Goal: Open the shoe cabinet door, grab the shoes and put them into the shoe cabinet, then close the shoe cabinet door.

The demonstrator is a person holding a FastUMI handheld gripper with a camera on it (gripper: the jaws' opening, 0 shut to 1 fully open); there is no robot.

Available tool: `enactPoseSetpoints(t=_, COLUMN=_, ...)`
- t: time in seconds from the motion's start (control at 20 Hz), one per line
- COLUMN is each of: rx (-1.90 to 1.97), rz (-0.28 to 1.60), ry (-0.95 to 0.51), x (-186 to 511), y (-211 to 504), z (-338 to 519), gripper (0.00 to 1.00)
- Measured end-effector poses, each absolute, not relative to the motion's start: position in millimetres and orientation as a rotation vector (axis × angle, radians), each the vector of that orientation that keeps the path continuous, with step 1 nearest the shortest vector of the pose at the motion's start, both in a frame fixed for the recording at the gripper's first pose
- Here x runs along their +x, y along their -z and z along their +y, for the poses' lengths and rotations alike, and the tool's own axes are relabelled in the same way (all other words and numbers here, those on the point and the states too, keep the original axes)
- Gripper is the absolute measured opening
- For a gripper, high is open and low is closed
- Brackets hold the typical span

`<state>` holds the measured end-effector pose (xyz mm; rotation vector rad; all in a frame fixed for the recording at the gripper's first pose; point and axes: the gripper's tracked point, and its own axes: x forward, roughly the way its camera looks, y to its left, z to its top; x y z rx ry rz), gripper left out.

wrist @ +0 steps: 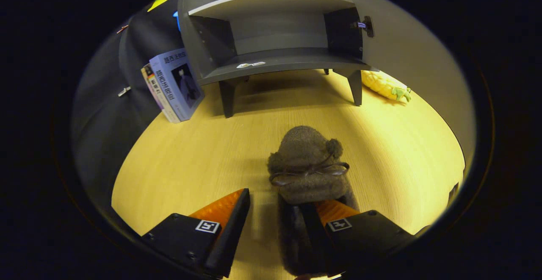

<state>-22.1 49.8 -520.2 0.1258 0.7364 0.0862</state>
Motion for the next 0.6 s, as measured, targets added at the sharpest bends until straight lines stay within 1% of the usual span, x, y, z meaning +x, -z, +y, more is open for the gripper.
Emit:
enactPoseSetpoints(t=0.05, rx=0.101, rz=0.710, ry=-0.066, x=-15.7, y=521.6, z=47.9, gripper=0.77)
enactPoseSetpoints(t=0.2, rx=0.084, rz=0.679, ry=-0.002, x=-0.3, y=528.6, z=33.5, gripper=0.43)
enactPoseSetpoints(t=0.25, rx=0.113, rz=0.669, ry=-0.012, x=-2.6, y=516.5, z=34.6, gripper=0.32)
enactPoseSetpoints(t=0.35, rx=0.125, rz=0.683, ry=-0.029, x=0.9, y=521.4, z=35.5, gripper=0.10)
enactPoseSetpoints(t=0.5, rx=0.115, rz=0.662, ry=-0.039, x=2.8, y=497.7, z=34.1, gripper=0.09)
enactPoseSetpoints(t=0.6, rx=0.131, rz=0.636, ry=-0.048, x=5.9, y=469.5, z=30.9, gripper=0.09)
